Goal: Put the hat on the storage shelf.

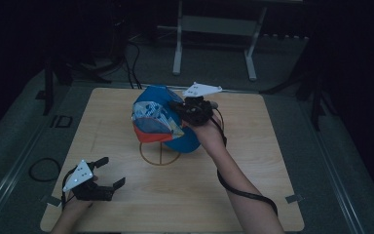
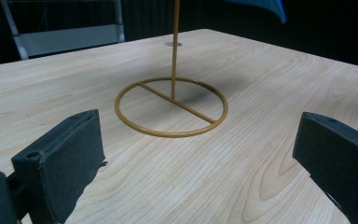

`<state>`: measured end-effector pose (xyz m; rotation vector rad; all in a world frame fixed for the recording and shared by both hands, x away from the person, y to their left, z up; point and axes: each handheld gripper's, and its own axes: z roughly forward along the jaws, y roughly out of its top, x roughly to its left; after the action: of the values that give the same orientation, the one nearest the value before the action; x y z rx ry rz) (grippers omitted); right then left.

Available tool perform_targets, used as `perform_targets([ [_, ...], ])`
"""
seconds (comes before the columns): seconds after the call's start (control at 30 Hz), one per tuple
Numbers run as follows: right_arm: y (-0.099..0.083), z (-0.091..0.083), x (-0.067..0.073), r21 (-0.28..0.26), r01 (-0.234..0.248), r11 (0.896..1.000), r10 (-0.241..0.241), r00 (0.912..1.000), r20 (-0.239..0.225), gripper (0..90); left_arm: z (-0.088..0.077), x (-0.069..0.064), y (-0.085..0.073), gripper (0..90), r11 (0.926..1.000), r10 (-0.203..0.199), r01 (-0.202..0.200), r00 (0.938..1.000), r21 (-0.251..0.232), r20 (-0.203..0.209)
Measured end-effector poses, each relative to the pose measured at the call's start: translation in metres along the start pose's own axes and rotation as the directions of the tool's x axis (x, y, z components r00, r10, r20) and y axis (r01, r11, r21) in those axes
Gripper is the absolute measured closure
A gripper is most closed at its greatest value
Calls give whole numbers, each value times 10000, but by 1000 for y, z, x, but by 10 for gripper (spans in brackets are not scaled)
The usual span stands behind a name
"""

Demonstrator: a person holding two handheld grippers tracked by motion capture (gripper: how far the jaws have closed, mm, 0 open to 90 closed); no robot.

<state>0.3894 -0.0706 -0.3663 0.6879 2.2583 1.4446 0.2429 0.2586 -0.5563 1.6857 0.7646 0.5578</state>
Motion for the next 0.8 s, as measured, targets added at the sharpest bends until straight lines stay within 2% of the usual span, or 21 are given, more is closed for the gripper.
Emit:
perform_targets([
  [0.1, -6, -1, -1, 1, -59, 10000, 59, 10000, -72, 868, 0, 0, -1, 22, 10000, -73, 73, 10000, -58, 53],
  [0.23, -11, -2, -3, -135, -274, 9995, 271, 9993, -242, 779, 0, 1, -2, 22, 10000, -35, 36, 9999, -8, 116],
  [0.5, -18, -4, -8, -98, -445, 9990, 442, 9988, -227, 721, 2, -1, -2, 22, 10000, -77, 79, 9996, -59, 266],
  [0.63, -20, -10, -10, -225, -539, 9983, 534, 9983, -231, 599, 3, -2, -2, 22, 10000, -35, 38, 9994, -77, 357],
  [0.7, -21, -11, -10, -302, -567, 9979, 561, 9982, -214, 599, 3, -2, -2, 22, 10000, -35, 38, 9994, -77, 357],
  [0.73, -21, -16, -11, -383, -551, 9977, 542, 9983, -222, 529, 3, -3, -2, 21, 10000, -15, 16, 9992, -34, 391],
  [0.8, -23, -20, -11, -481, -478, 9977, 465, 9985, -287, 494, 4, -3, -2, 22, 10000, -7, 8, 9993, -32, 383],
])
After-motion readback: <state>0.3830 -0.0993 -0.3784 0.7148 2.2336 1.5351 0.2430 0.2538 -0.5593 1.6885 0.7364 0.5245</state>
